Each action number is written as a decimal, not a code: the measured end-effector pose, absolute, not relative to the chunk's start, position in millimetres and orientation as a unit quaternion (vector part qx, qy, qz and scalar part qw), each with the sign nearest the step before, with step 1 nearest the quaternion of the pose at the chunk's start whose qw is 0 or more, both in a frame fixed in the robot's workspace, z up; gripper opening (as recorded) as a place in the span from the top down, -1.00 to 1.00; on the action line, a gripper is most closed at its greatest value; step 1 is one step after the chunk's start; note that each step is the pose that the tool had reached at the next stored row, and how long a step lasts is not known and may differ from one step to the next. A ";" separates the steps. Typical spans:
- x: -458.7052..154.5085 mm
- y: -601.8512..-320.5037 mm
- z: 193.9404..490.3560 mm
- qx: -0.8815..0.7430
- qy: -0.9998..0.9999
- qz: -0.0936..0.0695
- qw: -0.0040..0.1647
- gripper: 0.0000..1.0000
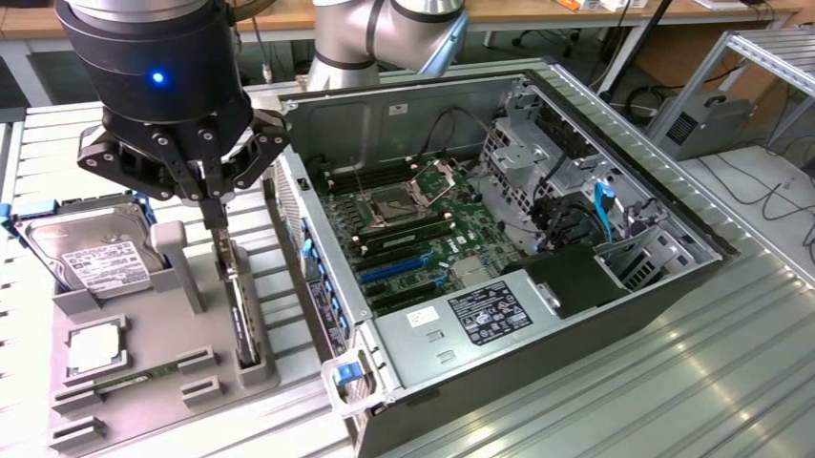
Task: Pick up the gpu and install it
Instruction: 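Pick up the gpu and move the gpu toward the slot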
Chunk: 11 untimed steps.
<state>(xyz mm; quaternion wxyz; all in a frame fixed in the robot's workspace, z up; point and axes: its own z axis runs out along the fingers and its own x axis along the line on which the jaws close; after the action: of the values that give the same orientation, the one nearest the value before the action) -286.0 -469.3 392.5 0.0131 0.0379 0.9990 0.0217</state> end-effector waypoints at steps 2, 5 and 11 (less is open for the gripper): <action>-286.0 -469.3 392.5 0.038 0.999 0.022 0.013 0.79; -286.0 -469.3 392.5 0.038 0.999 0.022 0.013 0.79; -286.0 -469.3 392.5 0.038 0.999 0.022 0.013 0.66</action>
<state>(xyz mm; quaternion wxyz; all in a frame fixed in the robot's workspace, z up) -286.0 -469.3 392.5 0.0131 0.0379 0.9990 0.0217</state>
